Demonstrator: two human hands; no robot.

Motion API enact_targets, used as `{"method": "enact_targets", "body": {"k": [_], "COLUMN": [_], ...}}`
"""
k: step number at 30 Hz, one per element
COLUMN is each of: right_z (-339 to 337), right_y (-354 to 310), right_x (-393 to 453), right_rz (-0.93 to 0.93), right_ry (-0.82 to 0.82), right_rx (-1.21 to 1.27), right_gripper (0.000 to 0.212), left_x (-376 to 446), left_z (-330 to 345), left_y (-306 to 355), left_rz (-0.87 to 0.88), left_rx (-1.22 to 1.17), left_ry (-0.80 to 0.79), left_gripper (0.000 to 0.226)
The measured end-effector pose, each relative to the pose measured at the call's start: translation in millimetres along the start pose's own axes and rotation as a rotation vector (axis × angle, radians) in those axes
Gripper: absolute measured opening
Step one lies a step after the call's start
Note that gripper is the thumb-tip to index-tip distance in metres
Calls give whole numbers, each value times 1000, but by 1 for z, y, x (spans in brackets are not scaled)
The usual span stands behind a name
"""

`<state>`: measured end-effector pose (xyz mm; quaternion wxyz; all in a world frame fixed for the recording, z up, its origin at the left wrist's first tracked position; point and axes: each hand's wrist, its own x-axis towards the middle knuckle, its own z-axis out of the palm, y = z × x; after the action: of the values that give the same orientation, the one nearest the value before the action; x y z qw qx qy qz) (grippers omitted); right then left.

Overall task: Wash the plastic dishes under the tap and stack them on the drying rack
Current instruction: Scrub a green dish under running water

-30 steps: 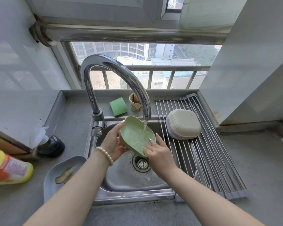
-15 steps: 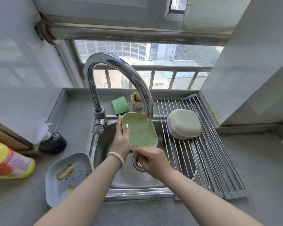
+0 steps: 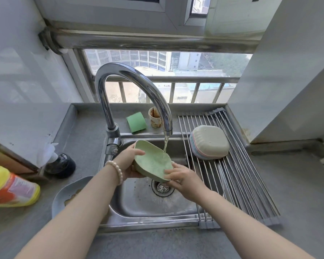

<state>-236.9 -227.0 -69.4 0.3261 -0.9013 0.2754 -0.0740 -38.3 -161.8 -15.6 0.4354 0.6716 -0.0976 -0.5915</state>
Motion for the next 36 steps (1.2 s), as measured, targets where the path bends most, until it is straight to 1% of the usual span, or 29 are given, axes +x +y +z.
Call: {"method": "enact_targets", "body": {"k": [1,3,5,6,7,9,11,12,13,14,15,16,17,18,20,21,22,23,25,26,27,28,29,31,33,34,35,36], "right_z": [-2,0,6,8,9,14,18,19,20,19,16,10,6,2,-6,-7,-7,-11,-21,-26,-31,-34,-34,-31,-25,-23,-21,-19], "right_y": [-5,-12,-19,-23,-26,-31,-33,-35,-34,-30,-24,-19,-13,-7,0,1,1,-4,-11,-14,-21,-28,-33,-38,-32,-28,-21,-14], "right_x": [-2,-1,3,5,6,3,-2,-6,-8,-10,-11,-13,-15,-16,-14,-11,-6,-1,9,13,13,13,13,13,11,9,7,5], "right_rz": [19,-26,-20,8,41,97,144,160,170,188,210,223,239,241,224,249,320,440,709,814,854,832,784,648,557,550,571,616], "right_ry": [73,215,276,277,282,291,282,275,264,230,196,148,126,112,99,104,128,160,157,99,27,-22,-12,104,202,250,299,343], "right_rx": [106,133,161,198,230,313,419,472,512,507,448,353,264,175,25,18,82,261,761,962,1054,1045,990,811,696,643,573,524], "right_gripper": [20,14,13,12,12,11,14,14,9,13,40,68,84,87,80,74,67,65,66,57,45,34,28,29,36,38,37,31], "left_x": [-1,0,1,0,2,2,1,0,0,1,2,5,6,6,4,3,3,5,8,11,15,19,22,27,32,34,34,32], "left_z": [0,6,22,33,41,52,56,56,53,49,43,36,32,29,27,26,24,23,20,19,20,22,27,38,48,51,53,53], "left_y": [-2,-11,-26,-35,-45,-56,-56,-55,-52,-50,-47,-43,-40,-37,-35,-37,-39,-42,-49,-54,-58,-62,-64,-67,-68,-68,-66,-63], "left_rz": [-31,-5,94,132,169,254,339,381,426,445,435,389,323,252,155,125,94,62,2,-22,-46,-73,-85,-40,96,194,305,410], "left_rx": [-54,-176,-278,-290,-259,-80,123,179,202,208,198,160,105,59,4,-43,-105,-182,-349,-426,-493,-541,-562,-497,-381,-304,-181,-12], "left_ry": [1,48,121,158,207,288,306,306,320,334,345,338,300,244,175,156,126,75,-69,-125,-149,-138,-113,-20,110,182,262,343], "left_gripper": [38,57,75,76,74,70,73,72,69,64,58,51,43,34,26,26,27,28,31,33,34,35,34,25,19,19,19,20]}}
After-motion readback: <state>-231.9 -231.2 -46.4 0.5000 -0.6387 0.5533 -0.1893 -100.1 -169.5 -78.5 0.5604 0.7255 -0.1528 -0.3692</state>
